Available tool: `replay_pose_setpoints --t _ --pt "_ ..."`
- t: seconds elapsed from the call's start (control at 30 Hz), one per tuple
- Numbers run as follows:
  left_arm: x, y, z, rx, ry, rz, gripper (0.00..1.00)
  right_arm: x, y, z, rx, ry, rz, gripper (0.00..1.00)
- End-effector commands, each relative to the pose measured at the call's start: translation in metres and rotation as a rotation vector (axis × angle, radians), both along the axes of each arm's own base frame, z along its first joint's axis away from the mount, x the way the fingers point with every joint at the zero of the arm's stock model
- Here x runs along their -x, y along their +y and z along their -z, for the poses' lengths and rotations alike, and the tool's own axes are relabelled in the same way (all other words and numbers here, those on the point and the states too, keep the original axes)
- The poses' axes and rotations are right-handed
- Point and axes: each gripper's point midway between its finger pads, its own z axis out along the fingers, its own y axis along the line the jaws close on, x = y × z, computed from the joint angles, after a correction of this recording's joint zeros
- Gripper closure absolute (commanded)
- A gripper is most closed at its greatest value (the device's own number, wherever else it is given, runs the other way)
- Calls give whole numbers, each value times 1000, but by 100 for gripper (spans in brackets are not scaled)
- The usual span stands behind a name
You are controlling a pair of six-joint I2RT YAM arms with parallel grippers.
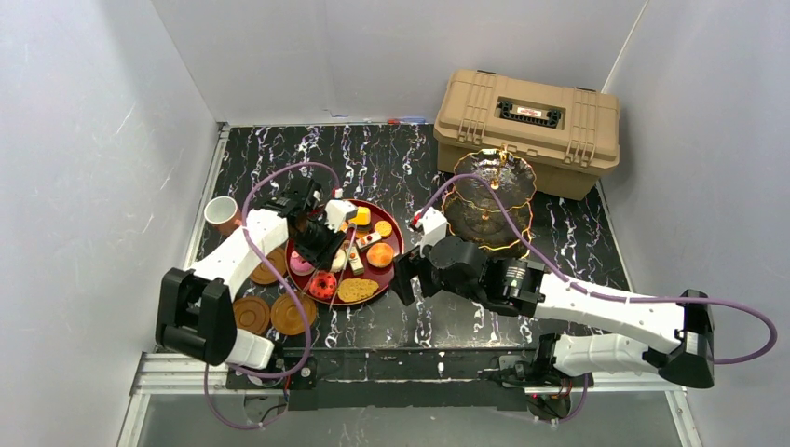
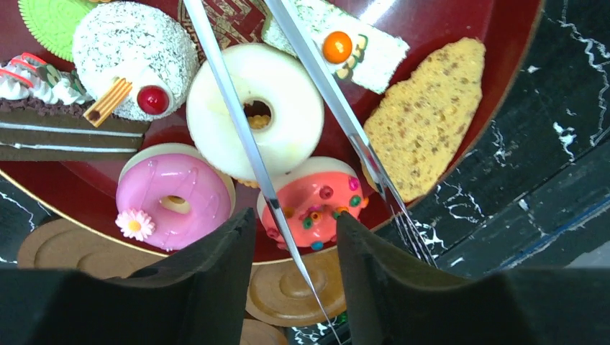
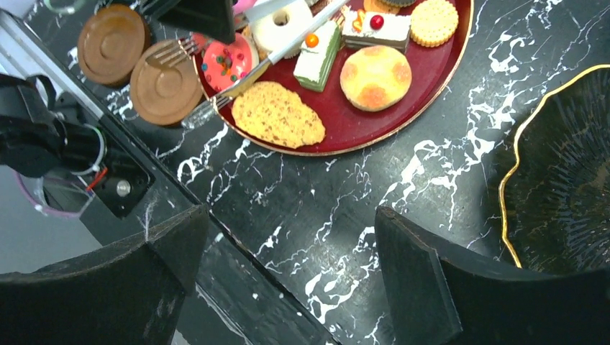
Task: Serve the afternoon tea
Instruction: Pick up the clamp from the tray.
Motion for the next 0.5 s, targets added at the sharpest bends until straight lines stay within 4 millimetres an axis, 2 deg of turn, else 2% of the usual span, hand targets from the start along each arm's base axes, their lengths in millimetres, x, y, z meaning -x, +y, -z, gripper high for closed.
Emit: replay_pose_setpoints --t 0.0,0.1,0.2,0.3,0.47 --pt "-9 2 10 -55 -22 36 62 3 4 1 21 -21 -57 7" --pt "-8 3 18 -74 -8 50 76 -2 3 1 39 -39 -43 8" --pt "-10 7 22 -104 -25 59 100 -4 2 1 49 -55 -41 8" --pt "-15 7 15 -110 -70 67 100 -4 2 -1 54 -68 -54 9" --pt "-20 2 -17 -80 -180 134 100 -9 3 -15 50 -110 -87 8"
